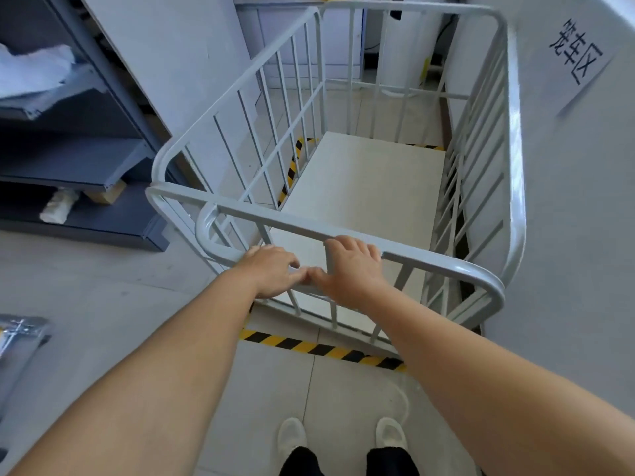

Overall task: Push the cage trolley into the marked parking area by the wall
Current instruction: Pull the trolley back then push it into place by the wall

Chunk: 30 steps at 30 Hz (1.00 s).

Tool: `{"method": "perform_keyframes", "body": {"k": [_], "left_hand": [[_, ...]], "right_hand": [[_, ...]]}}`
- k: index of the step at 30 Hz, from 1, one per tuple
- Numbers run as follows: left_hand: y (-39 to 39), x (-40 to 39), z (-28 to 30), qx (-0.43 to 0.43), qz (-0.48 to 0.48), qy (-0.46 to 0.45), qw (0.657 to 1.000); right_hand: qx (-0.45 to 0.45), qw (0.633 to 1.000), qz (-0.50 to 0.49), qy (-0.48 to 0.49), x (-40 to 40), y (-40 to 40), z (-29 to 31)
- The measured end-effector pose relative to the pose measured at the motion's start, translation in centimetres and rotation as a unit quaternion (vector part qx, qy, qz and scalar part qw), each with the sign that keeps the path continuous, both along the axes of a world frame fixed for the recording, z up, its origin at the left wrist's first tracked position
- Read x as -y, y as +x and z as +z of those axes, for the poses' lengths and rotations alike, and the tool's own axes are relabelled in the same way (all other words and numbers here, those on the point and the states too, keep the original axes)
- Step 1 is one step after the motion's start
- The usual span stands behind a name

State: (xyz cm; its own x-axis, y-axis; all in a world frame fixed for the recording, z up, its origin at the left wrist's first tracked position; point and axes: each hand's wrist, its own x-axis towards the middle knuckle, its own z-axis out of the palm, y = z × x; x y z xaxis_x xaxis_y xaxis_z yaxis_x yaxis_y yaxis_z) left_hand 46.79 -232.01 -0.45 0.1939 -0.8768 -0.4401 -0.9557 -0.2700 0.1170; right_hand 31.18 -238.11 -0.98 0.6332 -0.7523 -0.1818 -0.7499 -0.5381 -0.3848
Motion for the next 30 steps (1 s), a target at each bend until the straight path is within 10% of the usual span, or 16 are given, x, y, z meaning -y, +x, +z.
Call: {"method": "perform_keyframes", "body": {"k": [15,30], "left_hand": [[4.4,0.2,-1.4,0.047,-0.133,0.013,0.99],[0.9,0.4,-2.0,0.073,-0.158,0.017,0.985]], "right_hand": [[-0.181,0.976,0.075,-0.091,-2.8,4.5,-1.4],[-0.119,0.992,0.023,-0.044,-2.2,0.5,-0.9]]}}
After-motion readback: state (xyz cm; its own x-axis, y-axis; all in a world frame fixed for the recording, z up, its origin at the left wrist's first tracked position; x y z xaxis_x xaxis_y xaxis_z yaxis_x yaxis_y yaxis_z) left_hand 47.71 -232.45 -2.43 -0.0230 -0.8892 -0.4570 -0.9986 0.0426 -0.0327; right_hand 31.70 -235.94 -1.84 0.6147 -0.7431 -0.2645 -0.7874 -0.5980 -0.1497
